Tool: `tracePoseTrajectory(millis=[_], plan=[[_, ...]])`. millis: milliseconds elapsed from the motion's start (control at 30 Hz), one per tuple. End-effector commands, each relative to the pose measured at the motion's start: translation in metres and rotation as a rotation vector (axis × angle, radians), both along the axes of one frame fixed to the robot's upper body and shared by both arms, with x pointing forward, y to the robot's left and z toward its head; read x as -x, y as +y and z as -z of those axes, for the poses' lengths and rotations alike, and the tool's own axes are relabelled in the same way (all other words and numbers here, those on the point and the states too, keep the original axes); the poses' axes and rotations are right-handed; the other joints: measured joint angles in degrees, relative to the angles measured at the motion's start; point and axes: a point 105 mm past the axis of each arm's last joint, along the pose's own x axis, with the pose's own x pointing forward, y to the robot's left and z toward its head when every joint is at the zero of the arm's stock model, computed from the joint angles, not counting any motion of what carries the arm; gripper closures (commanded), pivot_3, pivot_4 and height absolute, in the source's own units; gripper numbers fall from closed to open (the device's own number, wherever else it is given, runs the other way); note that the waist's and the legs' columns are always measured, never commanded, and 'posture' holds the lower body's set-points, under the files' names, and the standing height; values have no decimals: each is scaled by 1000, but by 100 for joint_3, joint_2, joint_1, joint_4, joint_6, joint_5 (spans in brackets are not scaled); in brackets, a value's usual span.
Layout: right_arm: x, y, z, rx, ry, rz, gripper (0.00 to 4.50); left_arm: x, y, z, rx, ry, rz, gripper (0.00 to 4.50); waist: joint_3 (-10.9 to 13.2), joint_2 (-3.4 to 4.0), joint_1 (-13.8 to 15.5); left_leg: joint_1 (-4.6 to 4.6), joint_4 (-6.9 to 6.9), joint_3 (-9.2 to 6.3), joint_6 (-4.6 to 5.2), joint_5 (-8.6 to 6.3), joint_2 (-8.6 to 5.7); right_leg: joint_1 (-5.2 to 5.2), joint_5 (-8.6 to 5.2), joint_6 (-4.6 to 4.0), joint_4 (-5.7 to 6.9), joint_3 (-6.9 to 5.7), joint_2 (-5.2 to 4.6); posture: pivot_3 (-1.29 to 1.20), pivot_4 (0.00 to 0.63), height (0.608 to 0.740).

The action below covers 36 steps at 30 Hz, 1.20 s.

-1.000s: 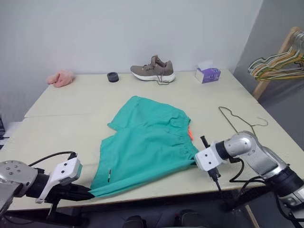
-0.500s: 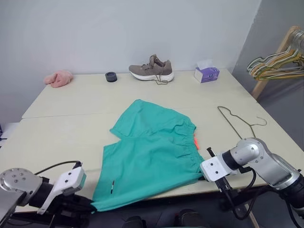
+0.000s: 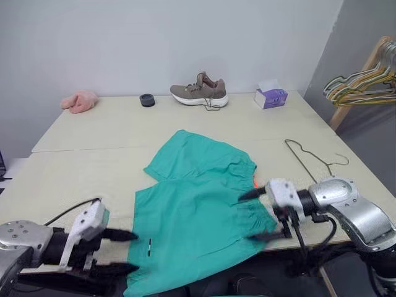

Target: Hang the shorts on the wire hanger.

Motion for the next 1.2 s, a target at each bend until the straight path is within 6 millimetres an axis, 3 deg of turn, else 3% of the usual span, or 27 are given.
tracePoseTrajectory(millis=[33,167,333,633,867,967,1200], plan=[[-37,-40,-12,-47,-65,350,0,-32,-9,-25,67,-137,-102,781,-5,-8,40,-1,1,0,1,1,-3,0,1,2,0,2,0,-81,0,740],[-70,-108,12,39,-24,830,0,-68,-35,-42,60,-293,-91,781,-24,-28,103,-1,5,11,4,3,-12,3,8,8,-6,19,1,-107,0,740],[-83,-174,36,131,34,1170,0,-85,-73,-57,102,-347,40,781,-29,-25,2,-23,2,47,4,3,-15,0,27,-13,-6,48,31,-129,0,740],[-85,-225,62,189,185,1316,0,-93,-95,-81,148,-382,166,781,-34,-9,-392,-43,-3,35,5,2,-6,-18,26,-12,-7,54,48,-157,0,740],[-87,-235,95,234,342,1313,0,-94,-100,-85,141,-405,207,781,-36,-12,-564,-20,1,39,5,3,-6,7,13,15,-7,57,50,-153,0,740],[-81,-233,114,236,466,1318,625,-93,-99,-85,137,-413,207,757,-39,-16,-603,-7,3,34,5,3,-4,26,15,20,-9,56,50,-148,0,740],[-81,-240,129,319,462,1379,3046,-95,-92,-87,140,-417,176,757,-77,-75,-622,46,9,10,5,3,-6,96,14,24,-24,39,47,-139,0,740]])
